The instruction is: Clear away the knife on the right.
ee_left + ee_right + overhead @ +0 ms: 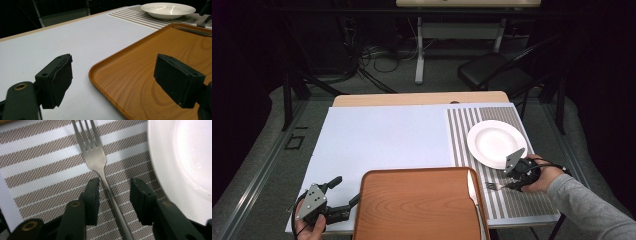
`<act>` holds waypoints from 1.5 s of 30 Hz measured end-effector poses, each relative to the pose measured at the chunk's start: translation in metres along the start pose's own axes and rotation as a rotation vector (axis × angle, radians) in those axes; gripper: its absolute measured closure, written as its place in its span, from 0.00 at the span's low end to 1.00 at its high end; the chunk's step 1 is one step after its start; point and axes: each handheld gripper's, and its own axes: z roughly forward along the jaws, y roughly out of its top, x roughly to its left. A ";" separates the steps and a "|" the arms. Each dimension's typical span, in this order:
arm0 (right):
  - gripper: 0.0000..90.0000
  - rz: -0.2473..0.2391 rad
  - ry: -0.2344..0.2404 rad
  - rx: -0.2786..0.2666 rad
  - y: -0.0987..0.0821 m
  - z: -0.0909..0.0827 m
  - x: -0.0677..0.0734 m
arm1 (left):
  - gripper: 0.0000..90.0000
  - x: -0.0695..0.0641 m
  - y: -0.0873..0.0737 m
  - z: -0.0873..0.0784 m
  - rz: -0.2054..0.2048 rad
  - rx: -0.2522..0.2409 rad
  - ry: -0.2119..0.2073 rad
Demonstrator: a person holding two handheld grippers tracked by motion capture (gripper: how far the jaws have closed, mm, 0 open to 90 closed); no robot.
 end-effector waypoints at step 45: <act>0.94 -0.260 0.010 0.152 0.006 0.016 0.003 | 0.17 0.000 0.000 -0.001 0.002 0.002 0.000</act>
